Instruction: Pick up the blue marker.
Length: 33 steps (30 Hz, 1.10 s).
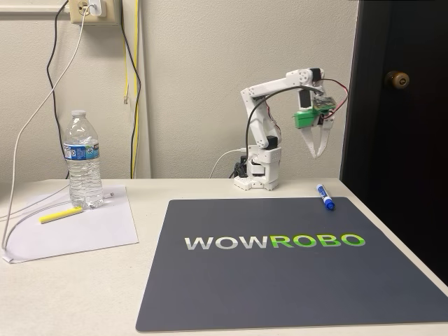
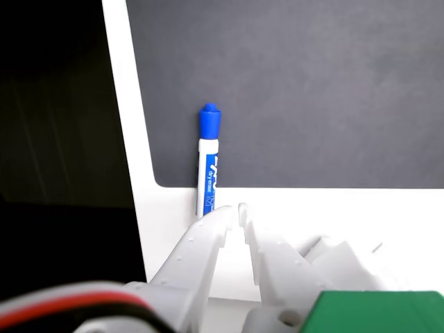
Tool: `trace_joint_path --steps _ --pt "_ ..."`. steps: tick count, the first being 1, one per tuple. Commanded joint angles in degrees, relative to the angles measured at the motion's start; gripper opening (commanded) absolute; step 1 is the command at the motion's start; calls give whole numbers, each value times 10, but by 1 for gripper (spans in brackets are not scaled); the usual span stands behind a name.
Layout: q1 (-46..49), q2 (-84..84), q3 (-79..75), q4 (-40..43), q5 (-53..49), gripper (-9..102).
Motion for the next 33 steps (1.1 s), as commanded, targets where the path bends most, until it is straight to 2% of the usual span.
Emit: trace_joint_path --steps 1,11,15,22,27,33 --pt "-28 1 -8 4 12 0" --pt "-70 4 40 -35 67 3" --pt "-77 21 102 -69 76 14" --pt "-77 37 161 -104 73 21" --pt "-74 37 187 -127 69 23" --pt "-63 39 244 -191 63 25"
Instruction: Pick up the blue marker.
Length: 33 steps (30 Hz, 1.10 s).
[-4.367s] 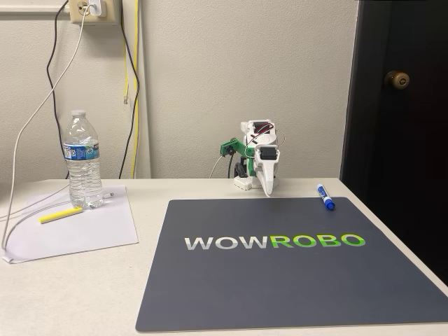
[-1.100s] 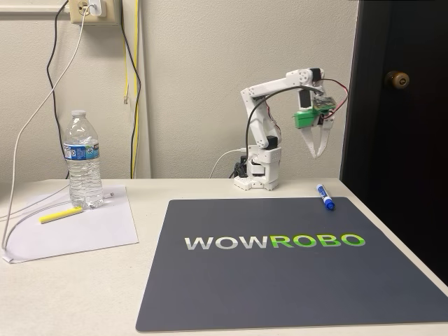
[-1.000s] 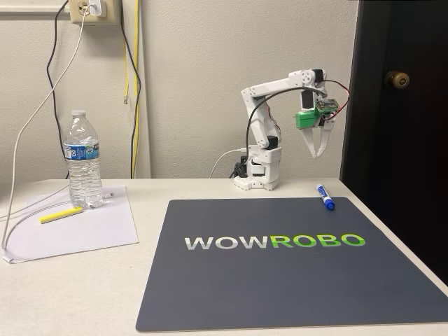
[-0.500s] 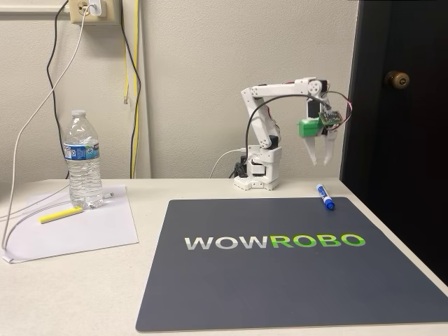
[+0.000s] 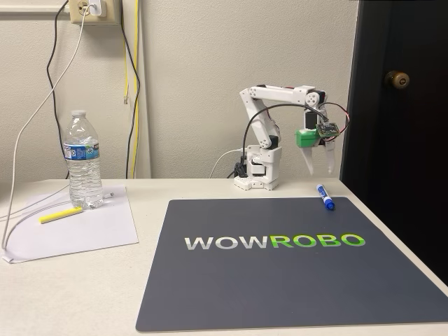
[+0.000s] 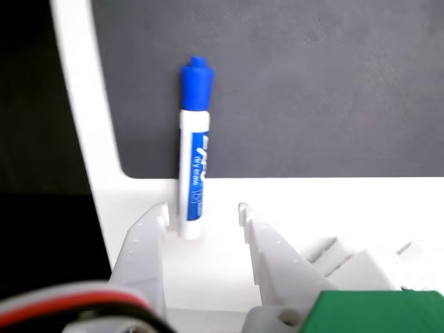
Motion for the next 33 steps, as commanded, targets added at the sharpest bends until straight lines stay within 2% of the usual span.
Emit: trace_joint_path --steps 1,17,33 --pt "11 18 18 -33 -4 25" --pt "44 -26 79 -141 -22 26" --pt "42 -104 81 -192 -4 28"
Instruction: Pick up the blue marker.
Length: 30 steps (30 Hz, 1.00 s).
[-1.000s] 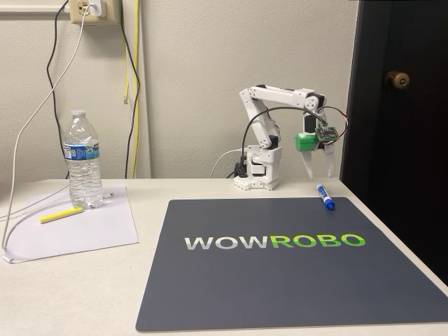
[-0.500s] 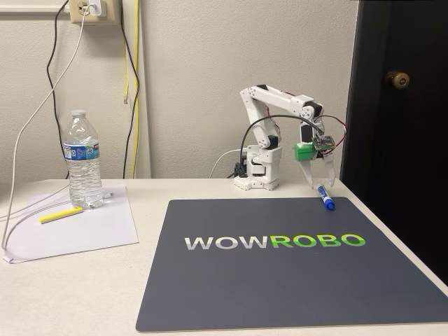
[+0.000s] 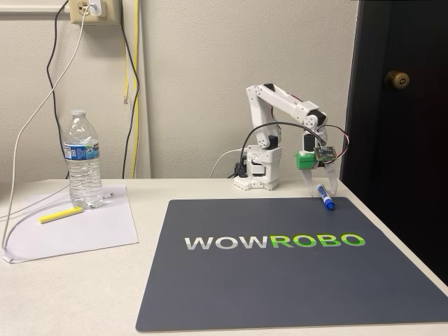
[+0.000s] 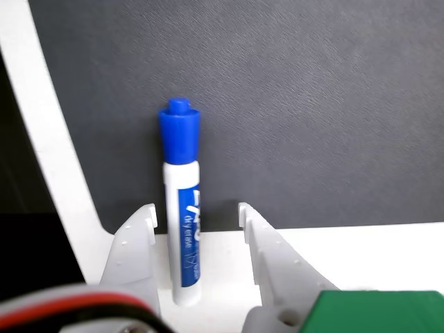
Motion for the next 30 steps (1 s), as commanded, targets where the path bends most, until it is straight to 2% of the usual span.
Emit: trace_joint_path --steps 1,14,30 --pt "-4 -4 -2 -11 5 28" --pt "-18 -33 11 -41 19 27" --pt "-23 -52 11 -73 48 10"
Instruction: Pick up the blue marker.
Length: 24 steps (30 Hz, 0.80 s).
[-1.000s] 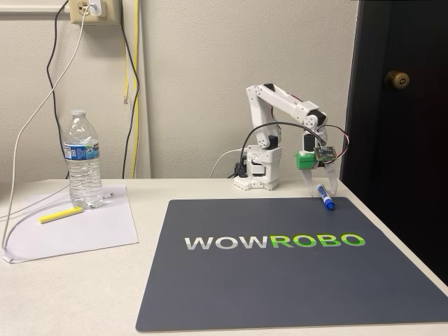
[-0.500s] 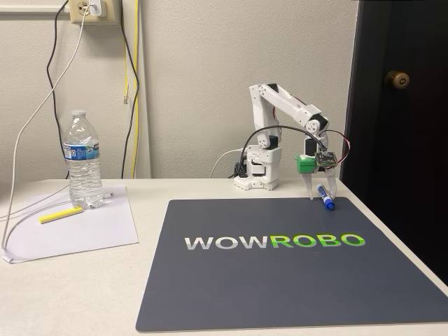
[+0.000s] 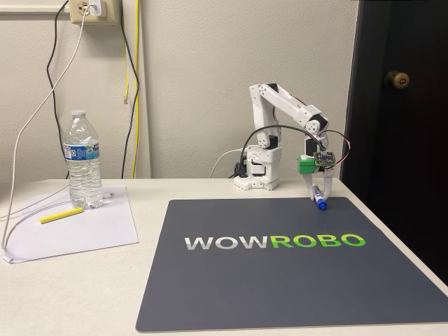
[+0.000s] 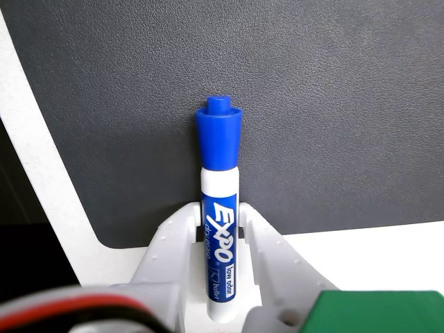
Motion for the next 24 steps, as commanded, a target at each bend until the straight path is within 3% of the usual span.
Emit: trace_joint_path --steps 1,14,24 --pt "-4 -4 0 -21 3 10" --pt "8 20 0 -21 -3 6" --pt "72 267 -33 65 -10 6"
